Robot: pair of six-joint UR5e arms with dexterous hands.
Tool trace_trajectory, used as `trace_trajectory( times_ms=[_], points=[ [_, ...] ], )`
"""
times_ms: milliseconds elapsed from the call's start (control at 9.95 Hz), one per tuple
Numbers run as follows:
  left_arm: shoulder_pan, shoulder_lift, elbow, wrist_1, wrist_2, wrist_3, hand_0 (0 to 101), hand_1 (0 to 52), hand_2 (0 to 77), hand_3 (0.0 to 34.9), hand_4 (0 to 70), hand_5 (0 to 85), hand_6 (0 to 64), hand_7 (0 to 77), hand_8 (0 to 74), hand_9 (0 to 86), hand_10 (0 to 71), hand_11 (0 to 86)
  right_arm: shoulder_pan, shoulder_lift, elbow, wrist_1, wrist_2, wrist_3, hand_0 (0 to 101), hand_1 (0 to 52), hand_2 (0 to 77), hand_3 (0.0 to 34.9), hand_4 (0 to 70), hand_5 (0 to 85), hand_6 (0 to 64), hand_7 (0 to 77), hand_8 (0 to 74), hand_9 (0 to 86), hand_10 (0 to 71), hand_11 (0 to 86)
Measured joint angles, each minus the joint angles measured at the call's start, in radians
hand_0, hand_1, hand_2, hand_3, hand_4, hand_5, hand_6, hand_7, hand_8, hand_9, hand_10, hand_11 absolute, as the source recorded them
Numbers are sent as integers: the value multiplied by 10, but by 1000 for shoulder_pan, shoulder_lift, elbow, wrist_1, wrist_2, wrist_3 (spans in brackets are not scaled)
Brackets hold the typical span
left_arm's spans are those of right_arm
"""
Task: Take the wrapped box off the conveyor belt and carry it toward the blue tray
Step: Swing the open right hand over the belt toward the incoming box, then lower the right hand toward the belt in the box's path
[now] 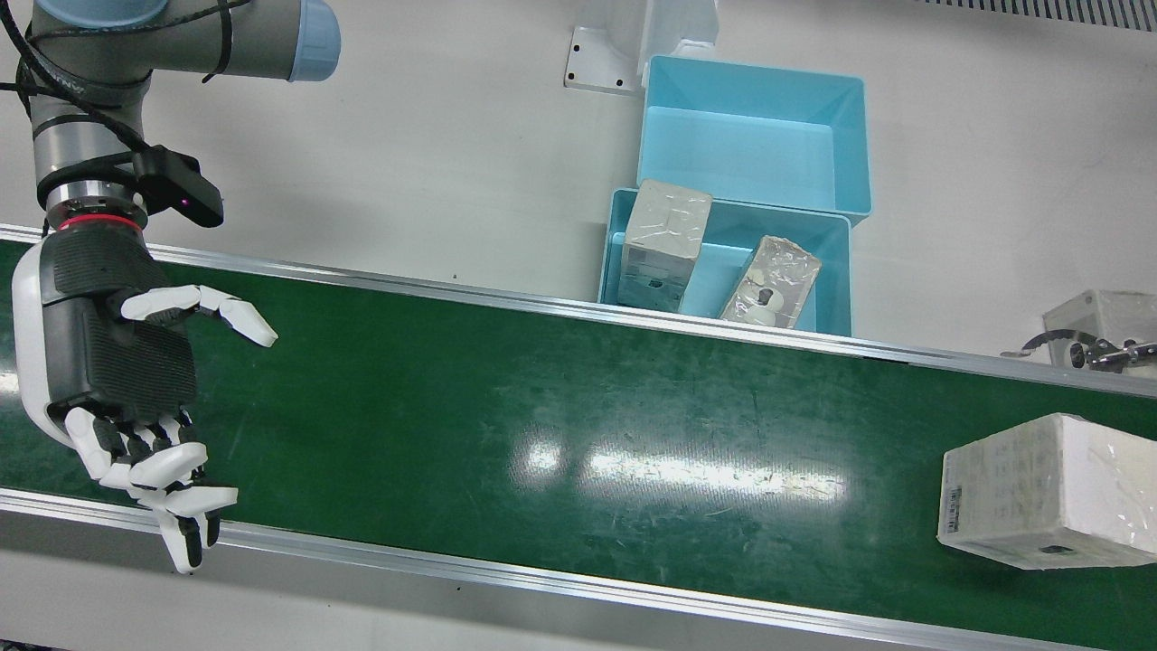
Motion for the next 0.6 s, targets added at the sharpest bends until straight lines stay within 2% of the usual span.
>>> trace_trajectory(
  times_ms=[101,302,402,503,603],
  points=[
    [0,0,0,0,0,0,0,0,5,0,0,11,5,0,0,0,5,0,6,0,14,-25,-1,-10,533,256,327,206,175,425,82,349,11,87,0,16],
    [0,0,0,0,0,0,0,0,11,0,0,11,5,0,0,0,5,0,-14,0,24,-40,1,-17,537,256,344,201,175,425,82,344,11,87,0,16],
    [0,0,0,0,0,0,0,0,5,0,0,11,0,0,0,0,5,0,-24,2,26,-41,1,-19,525,207,322,190,158,409,82,311,5,93,0,16],
    [0,0,0,0,0,0,0,0,5,0,0,11,0,0,0,0,0,0,-37,6,27,-42,1,-20,494,153,213,190,142,398,65,289,11,76,0,16],
    [0,0,0,0,0,0,0,0,5,0,0,11,5,0,0,0,5,0,-45,8,31,-43,0,-21,494,153,213,190,142,387,65,278,11,71,0,16]
  ],
)
